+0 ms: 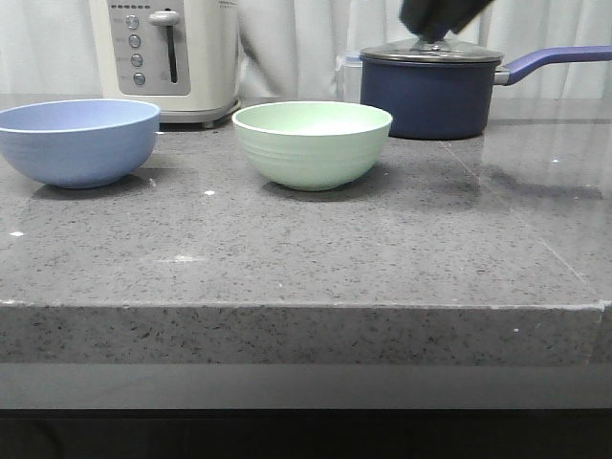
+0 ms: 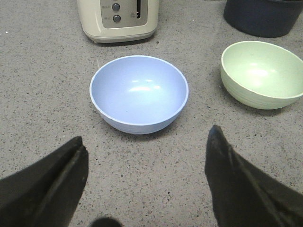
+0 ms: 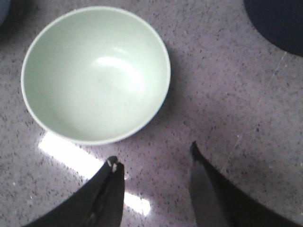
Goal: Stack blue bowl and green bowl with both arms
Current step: 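Open the right gripper and raise it away from the green bowl, then move the left gripper above the light blue bowl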
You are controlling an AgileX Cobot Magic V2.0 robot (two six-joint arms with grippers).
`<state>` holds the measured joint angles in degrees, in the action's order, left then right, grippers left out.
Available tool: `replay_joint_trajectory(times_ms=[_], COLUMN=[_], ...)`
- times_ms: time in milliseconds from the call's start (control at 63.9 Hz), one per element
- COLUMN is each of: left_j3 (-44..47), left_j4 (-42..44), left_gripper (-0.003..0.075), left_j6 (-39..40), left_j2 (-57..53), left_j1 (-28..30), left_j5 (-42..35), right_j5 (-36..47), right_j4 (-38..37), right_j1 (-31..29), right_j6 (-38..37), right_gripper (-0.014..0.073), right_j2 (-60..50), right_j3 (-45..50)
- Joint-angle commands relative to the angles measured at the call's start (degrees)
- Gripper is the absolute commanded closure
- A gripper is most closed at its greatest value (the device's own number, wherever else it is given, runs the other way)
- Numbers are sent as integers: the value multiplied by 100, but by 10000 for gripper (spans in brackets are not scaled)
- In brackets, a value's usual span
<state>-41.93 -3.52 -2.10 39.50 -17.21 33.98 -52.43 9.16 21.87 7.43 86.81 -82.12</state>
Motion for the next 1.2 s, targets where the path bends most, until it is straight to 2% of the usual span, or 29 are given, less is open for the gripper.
replay_joint_trajectory(times_ms=[0, 47, 250, 360, 657, 907, 1189], left_j3=[-203, -203, -203, -203, -203, -203, -203], left_j4=[-69, -69, -69, -69, -91, -115, -115], left_gripper=[208, 208, 208, 208, 208, 208, 208], left_j6=[-24, -24, -24, -24, -24, -24, -24], left_j2=[8, 8, 8, 8, 8, 8, 8], left_j1=[-37, -37, -37, -37, -37, -37, -37], left_j5=[-379, -379, -379, -379, -379, -379, -379], right_j5=[524, 576, 976, 1293, 1651, 2198, 2335], right_j4=[-38, -38, -33, 52, 1394, 1426, 1426], right_j1=[-14, -14, -14, -14, -14, -14, -14], right_j6=[290, 343, 347, 495, 1836, 1889, 1889], right_gripper=[272, 316, 665, 653, 653, 653, 655], right_j2=[-565, -654, -719, -694, -186, 61, 209], right_j3=[376, 572, 1254, 1477, 1511, 1505, 1505])
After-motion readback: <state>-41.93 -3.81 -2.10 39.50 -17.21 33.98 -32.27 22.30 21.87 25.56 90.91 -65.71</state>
